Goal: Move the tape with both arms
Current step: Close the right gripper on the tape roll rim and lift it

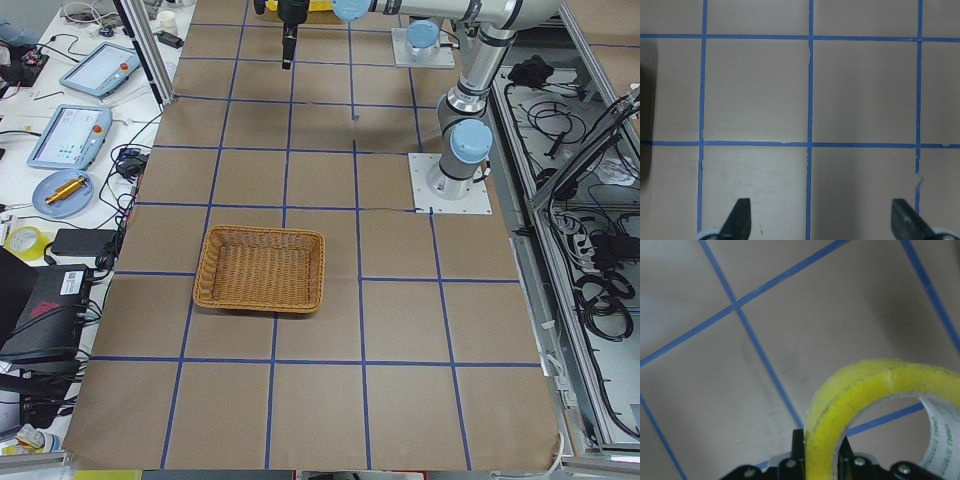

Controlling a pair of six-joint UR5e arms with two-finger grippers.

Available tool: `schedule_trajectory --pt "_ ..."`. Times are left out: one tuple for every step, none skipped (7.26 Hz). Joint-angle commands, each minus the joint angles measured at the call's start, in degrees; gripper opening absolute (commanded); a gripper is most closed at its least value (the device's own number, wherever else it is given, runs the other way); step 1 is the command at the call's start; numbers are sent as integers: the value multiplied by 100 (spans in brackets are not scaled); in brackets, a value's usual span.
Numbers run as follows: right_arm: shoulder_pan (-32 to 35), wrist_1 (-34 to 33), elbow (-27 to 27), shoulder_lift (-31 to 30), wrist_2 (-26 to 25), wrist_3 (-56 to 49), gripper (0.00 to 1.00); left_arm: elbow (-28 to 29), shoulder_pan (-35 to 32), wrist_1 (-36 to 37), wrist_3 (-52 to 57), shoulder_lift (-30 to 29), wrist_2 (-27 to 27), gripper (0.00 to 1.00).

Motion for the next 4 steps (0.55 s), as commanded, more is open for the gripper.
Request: schedule_trajectory --pt "1500 -1021 -39 647 -133 2519 0 -43 43 17 -33 3 -17 100" --pt "1985 -1287 -317 1156 -255 3426 0 -43 43 25 -33 3 -16 100" --pt "2407 -1194 -982 1588 -291 4253 0 -51 60 17 -24 21 -16 100" --pt "2734 -1133 -1249 1905 -317 4714 0 -43 61 34 -6 30 -16 100"
